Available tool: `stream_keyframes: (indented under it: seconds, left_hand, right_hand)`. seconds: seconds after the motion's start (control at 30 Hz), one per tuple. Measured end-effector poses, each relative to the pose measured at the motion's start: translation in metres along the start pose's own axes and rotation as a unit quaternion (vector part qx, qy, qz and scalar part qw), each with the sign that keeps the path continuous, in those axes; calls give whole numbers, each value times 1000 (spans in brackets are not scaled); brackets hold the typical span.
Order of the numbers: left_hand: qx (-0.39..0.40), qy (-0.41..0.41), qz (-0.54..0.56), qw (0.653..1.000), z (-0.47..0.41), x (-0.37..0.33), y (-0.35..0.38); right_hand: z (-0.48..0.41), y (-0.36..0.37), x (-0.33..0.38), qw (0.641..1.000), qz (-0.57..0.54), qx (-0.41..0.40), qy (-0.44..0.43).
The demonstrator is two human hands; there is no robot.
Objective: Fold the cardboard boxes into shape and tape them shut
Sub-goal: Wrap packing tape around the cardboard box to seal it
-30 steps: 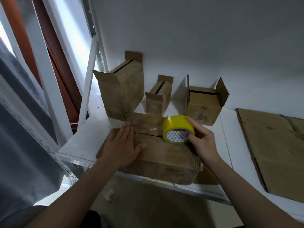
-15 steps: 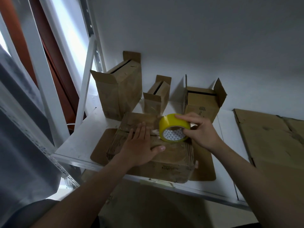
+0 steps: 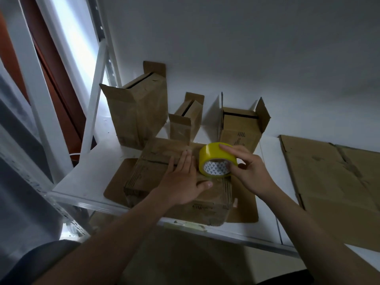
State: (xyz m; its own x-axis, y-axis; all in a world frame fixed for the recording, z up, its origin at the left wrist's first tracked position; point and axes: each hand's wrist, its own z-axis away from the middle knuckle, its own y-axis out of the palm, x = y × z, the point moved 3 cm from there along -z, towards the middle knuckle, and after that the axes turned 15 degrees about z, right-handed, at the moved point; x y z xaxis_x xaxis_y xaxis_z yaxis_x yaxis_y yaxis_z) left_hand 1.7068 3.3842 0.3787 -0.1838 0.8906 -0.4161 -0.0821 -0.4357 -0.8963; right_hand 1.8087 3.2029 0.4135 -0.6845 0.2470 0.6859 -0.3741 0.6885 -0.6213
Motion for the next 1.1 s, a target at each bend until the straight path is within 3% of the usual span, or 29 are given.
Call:
stream_keyframes:
  seconds: [0.17, 0.37, 0.53, 0.7, 0.83, 1.1]
  left_hand:
    - [6, -9, 1, 1000, -2, 0, -1]
    - [-10, 1, -6, 1000, -1, 3, 1]
    - [-9, -6, -11, 1000, -2, 3, 3]
    - [-2, -9, -15, 1000, -2, 3, 3]
    - [2, -9, -20, 1000, -2, 4, 3]
    - [-2, -10, -32, 999, -5, 4, 4]
  right_hand:
    - [-7, -7, 2, 999, 41, 9, 7]
    - [-12, -32, 10, 986, 164, 27, 15]
    - [-1, -60, 5, 943, 326, 60, -7]
    - [12, -59, -7, 918, 385, 94, -24]
    - [17, -51, -18, 912, 396, 98, -29]
    - [37, -36, -49, 956, 287, 63, 17]
